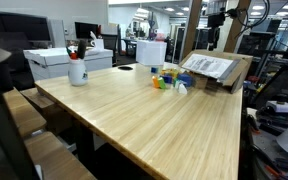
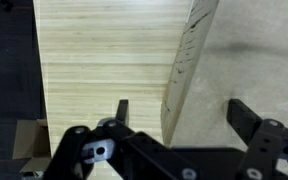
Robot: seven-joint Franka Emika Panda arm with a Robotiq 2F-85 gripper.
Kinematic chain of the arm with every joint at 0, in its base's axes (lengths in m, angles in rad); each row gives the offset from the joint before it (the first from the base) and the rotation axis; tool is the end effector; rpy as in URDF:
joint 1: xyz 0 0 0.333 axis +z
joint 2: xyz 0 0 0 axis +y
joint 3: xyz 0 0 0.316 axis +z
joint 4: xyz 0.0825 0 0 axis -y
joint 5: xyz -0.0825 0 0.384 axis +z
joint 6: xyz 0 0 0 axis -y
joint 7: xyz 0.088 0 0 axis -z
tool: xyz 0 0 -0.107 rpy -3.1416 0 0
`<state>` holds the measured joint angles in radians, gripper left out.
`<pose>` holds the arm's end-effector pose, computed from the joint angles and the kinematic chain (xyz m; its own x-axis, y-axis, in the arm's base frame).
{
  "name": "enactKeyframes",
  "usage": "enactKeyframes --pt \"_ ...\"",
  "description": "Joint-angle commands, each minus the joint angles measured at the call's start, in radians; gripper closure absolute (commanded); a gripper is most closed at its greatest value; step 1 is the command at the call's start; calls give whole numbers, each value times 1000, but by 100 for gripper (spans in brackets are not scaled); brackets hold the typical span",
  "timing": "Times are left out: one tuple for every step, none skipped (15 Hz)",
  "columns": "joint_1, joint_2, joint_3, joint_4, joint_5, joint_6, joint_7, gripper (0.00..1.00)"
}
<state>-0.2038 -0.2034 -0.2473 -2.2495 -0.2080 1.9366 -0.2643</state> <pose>0.4186 -0.2217 0.4384 0.9838 -0.0996 -0.1493 -0.0854 -0.9914 0.0989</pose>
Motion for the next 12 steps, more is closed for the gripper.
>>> enactKeyframes --pt "7 18 7 1 15 38 -1 0" --pt "9 20 9 3 18 41 -3 0" --pt "11 22 10 5 21 47 -3 0" --pt "13 24 11 6 24 54 -3 0" --pt "17 29 12 8 29 63 -3 0" --pt "20 31 12 10 35 66 -2 0" --pt "21 33 13 12 39 67 -2 0" --pt "23 34 14 13 44 69 -2 0" --pt "25 36 15 11 52 77 0 0" --pt "26 39 15 12 56 81 1 0" --pt "28 40 16 13 62 84 1 0" --pt "29 43 16 15 74 90 1 0"
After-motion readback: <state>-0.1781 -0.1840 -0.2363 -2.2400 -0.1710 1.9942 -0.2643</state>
